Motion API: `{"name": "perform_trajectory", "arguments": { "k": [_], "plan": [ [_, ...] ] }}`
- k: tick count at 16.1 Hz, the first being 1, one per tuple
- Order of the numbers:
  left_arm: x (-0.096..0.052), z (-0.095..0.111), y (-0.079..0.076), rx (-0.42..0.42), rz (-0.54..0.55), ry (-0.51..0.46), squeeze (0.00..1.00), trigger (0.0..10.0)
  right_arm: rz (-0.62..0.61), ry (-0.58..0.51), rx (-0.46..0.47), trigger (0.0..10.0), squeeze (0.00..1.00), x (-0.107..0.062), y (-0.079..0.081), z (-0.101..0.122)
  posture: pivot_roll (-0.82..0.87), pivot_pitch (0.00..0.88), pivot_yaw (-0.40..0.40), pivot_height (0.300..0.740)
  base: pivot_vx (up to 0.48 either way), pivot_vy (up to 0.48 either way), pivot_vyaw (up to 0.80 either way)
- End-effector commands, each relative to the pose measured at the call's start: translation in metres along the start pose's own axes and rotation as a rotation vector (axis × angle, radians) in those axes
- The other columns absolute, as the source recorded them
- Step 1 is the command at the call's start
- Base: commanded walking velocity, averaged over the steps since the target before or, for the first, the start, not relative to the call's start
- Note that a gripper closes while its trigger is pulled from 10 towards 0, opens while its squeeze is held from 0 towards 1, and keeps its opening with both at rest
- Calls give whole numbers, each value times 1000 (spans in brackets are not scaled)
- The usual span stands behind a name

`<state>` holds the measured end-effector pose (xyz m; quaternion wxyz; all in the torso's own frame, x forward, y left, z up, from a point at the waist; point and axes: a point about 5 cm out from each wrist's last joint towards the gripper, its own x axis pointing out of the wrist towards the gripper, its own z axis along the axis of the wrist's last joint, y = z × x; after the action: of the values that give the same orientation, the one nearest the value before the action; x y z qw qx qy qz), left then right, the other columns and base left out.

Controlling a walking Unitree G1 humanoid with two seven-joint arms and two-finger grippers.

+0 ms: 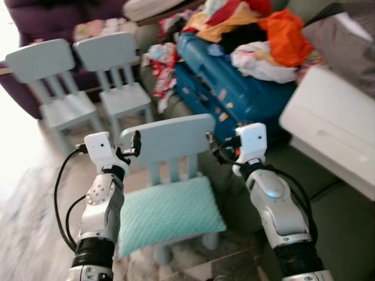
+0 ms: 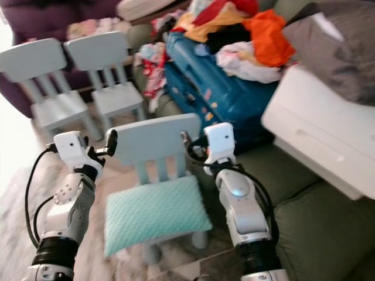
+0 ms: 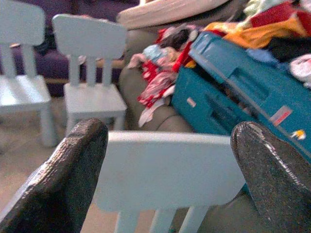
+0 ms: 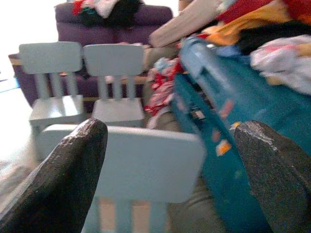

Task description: Move the pillow to the sofa

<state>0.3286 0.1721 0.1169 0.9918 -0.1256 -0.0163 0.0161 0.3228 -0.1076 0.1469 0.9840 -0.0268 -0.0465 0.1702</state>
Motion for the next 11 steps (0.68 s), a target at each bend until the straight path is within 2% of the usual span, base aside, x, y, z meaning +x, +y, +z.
{"name": "perform_trajectory", "arguments": {
  "k": [1, 5, 8, 11],
  "plan": [
    [-1, 2, 8, 18, 21, 3, 0, 10000, 22, -25, 3, 10000, 0, 2, 8, 5, -185, 79, 19, 740, 0, 0, 0],
    [-1, 0, 8, 18, 24, 16, 0, 10000, 26, -29, 1, 10000, 0, 3, 9, 7, -183, 83, 22, 740, 0, 0, 0],
    [5, -6, 6, 35, 15, 82, 0, 10000, 25, -33, -1, 10000, 0, 6, 8, 10, -173, 95, 31, 740, 0, 0, 0],
    [-4, -21, 11, 67, -3, 119, 0, 10000, 29, 12, 9, 10000, 0, 3, 8, -1, -169, 96, 28, 740, 0, 0, 0]
  ]
}}
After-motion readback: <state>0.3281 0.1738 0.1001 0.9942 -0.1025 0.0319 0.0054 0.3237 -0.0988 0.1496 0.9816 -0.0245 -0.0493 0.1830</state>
